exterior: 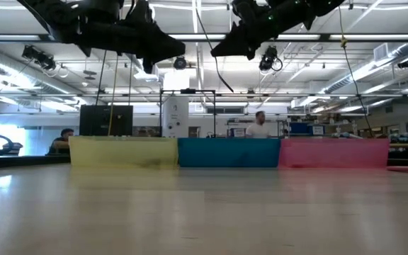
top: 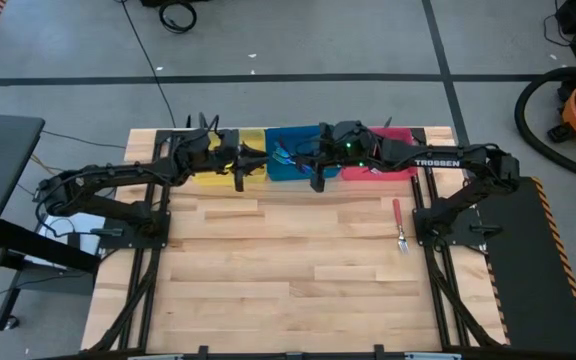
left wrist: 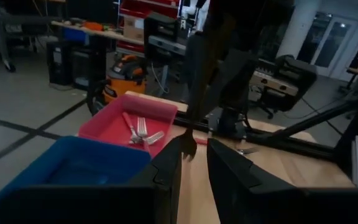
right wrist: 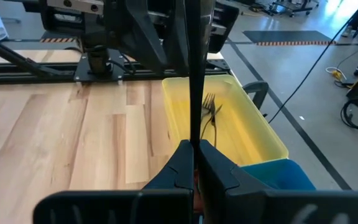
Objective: Sort silverware by color (type)
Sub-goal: Put the black fork into the yellow bin
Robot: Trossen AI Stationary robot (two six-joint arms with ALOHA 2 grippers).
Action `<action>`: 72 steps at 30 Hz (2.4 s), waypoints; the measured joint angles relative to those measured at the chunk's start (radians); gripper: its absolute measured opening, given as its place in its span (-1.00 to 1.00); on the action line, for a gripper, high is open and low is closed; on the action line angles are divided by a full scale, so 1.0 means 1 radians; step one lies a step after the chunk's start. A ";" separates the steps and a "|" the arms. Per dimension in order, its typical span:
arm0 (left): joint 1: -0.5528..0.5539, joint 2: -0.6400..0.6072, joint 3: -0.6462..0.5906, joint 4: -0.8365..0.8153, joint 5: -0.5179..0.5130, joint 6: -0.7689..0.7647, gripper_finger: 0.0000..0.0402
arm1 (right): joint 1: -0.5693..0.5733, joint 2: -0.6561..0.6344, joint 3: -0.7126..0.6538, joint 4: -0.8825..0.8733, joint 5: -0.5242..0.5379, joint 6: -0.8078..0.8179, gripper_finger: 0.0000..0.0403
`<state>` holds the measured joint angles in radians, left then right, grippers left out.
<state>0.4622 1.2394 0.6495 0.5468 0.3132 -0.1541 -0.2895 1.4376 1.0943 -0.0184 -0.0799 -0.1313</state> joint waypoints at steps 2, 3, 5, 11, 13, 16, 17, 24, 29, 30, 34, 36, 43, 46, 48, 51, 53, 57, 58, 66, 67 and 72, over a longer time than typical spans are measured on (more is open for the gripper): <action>-0.003 0.000 0.000 0.002 -0.028 -0.030 -0.61 | 0.001 0.000 0.000 0.000 0.000 0.000 -0.95; -0.003 0.000 0.000 0.003 -0.052 -0.049 -0.61 | 0.002 0.000 0.000 -0.003 0.000 -0.001 -0.95; -0.002 0.000 0.000 0.001 -0.066 -0.043 -0.61 | 0.002 0.000 0.000 -0.012 0.000 -0.001 -0.95; -0.002 0.018 0.000 0.003 -0.008 0.090 -0.61 | 0.002 0.016 0.000 -0.012 -0.001 -0.003 -0.95; -0.007 0.038 0.000 0.009 0.025 0.150 -0.61 | 0.002 0.039 0.000 -0.011 0.000 -0.003 -0.95; -0.019 0.071 0.000 0.026 0.030 0.237 -0.61 | 0.002 0.075 0.000 -0.005 0.001 -0.003 -0.95; -0.023 0.081 0.000 0.037 0.030 0.256 -0.61 | 0.005 0.086 0.000 0.003 0.005 -0.003 -0.95; -0.022 0.118 0.000 0.116 0.022 0.215 -0.61 | 0.016 0.111 0.000 0.022 0.000 -0.003 -0.95; -0.022 0.123 0.000 0.123 0.021 0.169 -0.61 | 0.028 0.111 0.000 0.028 0.002 -0.003 -0.95; -0.022 0.123 0.000 0.123 0.010 0.165 -0.61 | 0.029 0.111 0.000 0.029 0.004 -0.005 -0.95; -0.021 0.123 0.000 0.126 -0.039 0.171 -0.60 | 0.027 0.111 0.000 0.028 0.008 -0.007 -0.95; -0.020 0.123 0.000 0.107 -0.067 0.193 -0.57 | 0.026 0.111 0.000 0.033 0.009 -0.007 -0.95; -0.029 0.124 0.000 0.104 -0.130 0.160 -0.29 | 0.027 0.110 0.000 0.041 0.122 -0.032 -0.95; -0.047 0.124 0.000 0.132 -0.177 0.134 -0.19 | 0.026 0.109 0.000 0.057 0.195 -0.035 -0.95; -0.059 0.124 0.000 0.153 -0.221 0.131 -0.15 | 0.026 0.109 0.000 0.071 0.230 -0.037 -0.95; -0.076 0.124 0.000 0.188 -0.283 0.100 -0.14 | 0.027 0.109 0.000 0.110 0.279 -0.038 -0.95; -0.084 0.124 0.000 0.213 -0.312 0.059 -0.14 | 0.027 0.109 0.000 0.132 0.299 -0.037 -0.95; -0.092 0.124 0.000 0.258 -0.326 0.008 -0.14 | 0.026 0.108 0.000 0.191 0.332 -0.038 -0.95; -0.093 0.124 0.000 0.264 -0.326 0.008 -0.14 | 0.026 0.108 0.000 0.196 0.333 -0.038 -0.95; -0.096 0.163 0.032 0.300 -0.348 -0.016 -0.14 | 0.025 0.108 0.000 0.227 0.307 -0.032 -0.95; -0.096 0.180 0.053 0.298 -0.350 -0.017 -0.14 | 0.025 0.108 0.000 0.230 0.307 -0.031 -0.95; -0.096 0.258 0.160 0.258 -0.353 -0.010 -0.14 | 0.025 0.108 0.000 0.223 0.319 -0.030 -0.95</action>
<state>0.3660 1.4979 0.8097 0.8050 -0.0402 -0.1642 -0.2649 1.5455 1.0939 0.2050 0.2394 -0.1616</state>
